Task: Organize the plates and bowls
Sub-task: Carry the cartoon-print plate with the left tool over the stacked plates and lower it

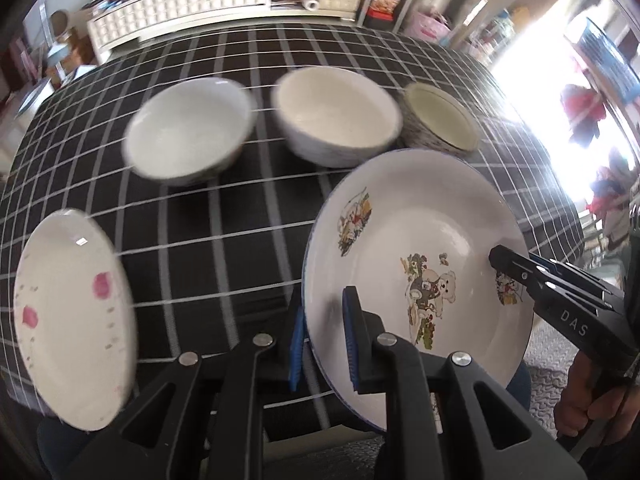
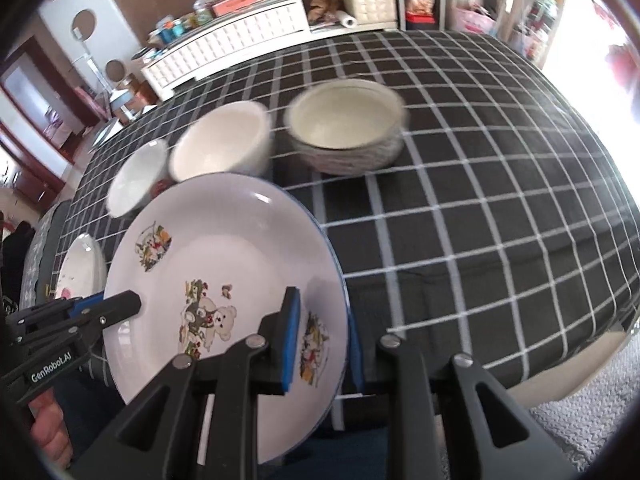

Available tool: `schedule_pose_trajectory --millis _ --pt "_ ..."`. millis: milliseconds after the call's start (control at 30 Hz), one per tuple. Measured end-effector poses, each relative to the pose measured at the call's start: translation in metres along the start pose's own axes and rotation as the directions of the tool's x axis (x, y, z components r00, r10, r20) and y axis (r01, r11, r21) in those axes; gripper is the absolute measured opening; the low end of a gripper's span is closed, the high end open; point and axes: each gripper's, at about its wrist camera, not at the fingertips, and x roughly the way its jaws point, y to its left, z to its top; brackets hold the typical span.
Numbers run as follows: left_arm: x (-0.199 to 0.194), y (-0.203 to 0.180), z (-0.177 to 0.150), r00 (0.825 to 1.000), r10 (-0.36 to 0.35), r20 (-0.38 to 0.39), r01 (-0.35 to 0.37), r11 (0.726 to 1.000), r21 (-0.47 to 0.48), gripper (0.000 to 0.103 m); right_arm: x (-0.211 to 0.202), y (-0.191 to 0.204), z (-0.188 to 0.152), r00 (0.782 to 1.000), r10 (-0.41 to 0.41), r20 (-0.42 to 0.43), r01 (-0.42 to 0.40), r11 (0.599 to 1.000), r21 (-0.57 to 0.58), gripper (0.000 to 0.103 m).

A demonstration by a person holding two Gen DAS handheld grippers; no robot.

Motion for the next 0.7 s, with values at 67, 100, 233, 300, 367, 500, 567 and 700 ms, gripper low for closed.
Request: schedule_pose_trajectory --millis 67,100,233,300,367,500,567,700 --pt "-0.006 0.014 -0.002 1.000 0.003 0.009 -0.003 1.000 -0.025 0.015 0.003 0.016 0.003 1.000 0.012 0.000 -0.012 1.000 -0.020 0.026" --pt "-0.010 0.023 -0.004 1.000 0.006 0.015 -0.006 0.999 -0.036 0.015 0.004 0.025 0.006 1.000 0.022 -0.002 -0.022 0.999 -0.030 0.026" --pt "-0.031 0.059 -0.015 0.999 0.020 0.038 -0.017 0.996 -0.089 0.015 0.010 0.056 0.012 0.999 0.047 -0.005 -0.047 0.996 -0.075 0.026" --pt "-0.041 0.081 -0.019 0.998 0.032 0.050 -0.026 0.992 -0.122 0.015 0.015 0.069 0.014 0.998 0.057 -0.007 -0.058 0.994 -0.096 0.026" --pt "-0.045 0.094 -0.020 0.998 0.039 0.056 -0.031 0.989 -0.146 0.015 0.018 0.086 0.015 0.998 0.067 -0.011 -0.067 0.990 -0.120 0.026" --pt "-0.061 0.123 -0.029 0.995 0.069 0.068 -0.056 0.982 -0.181 0.015 0.027 0.118 0.012 0.996 0.087 -0.029 -0.091 0.984 -0.151 0.026" --pt "-0.068 0.137 -0.034 0.994 0.083 0.073 -0.067 0.977 -0.202 0.015 0.033 0.135 0.011 0.994 0.099 -0.039 -0.104 0.980 -0.167 0.026" --pt "-0.078 0.171 -0.044 0.992 0.108 0.068 -0.087 0.964 -0.250 0.015 0.044 0.159 0.009 0.990 0.119 -0.071 -0.131 0.973 -0.191 0.026"
